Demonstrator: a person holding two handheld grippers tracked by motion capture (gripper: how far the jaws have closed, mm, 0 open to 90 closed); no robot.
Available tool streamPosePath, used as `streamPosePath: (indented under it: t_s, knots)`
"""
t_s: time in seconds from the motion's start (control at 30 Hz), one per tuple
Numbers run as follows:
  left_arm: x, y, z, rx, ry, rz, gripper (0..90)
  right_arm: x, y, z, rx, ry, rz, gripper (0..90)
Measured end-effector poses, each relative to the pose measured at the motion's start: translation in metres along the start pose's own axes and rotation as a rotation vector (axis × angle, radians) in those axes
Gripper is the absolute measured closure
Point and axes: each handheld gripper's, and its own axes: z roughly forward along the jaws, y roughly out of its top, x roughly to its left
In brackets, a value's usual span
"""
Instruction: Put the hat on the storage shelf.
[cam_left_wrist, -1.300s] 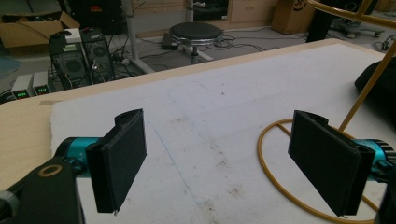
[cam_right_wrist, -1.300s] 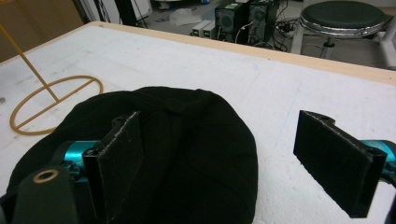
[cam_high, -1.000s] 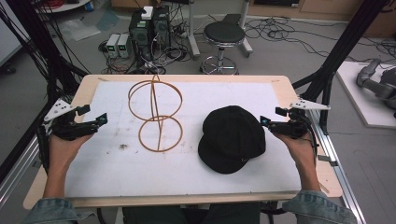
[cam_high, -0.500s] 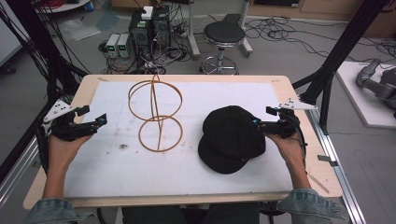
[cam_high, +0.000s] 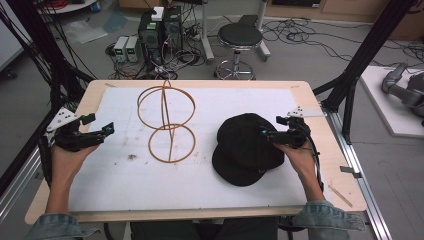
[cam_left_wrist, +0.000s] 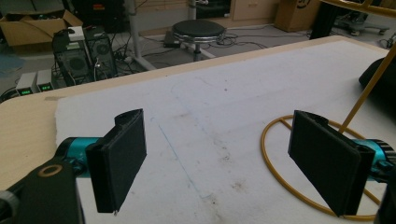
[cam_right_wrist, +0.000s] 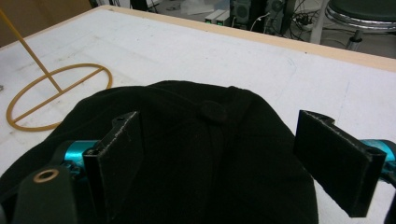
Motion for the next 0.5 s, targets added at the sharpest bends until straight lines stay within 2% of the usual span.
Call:
streamPosePath:
  t_s: [0.5]
  knots:
    - [0.0,-0.001,0.0,0.002,0.0,0.003,19.6,0.006,-0.006,0.016,0.075,0.005,-0.003,16.3]
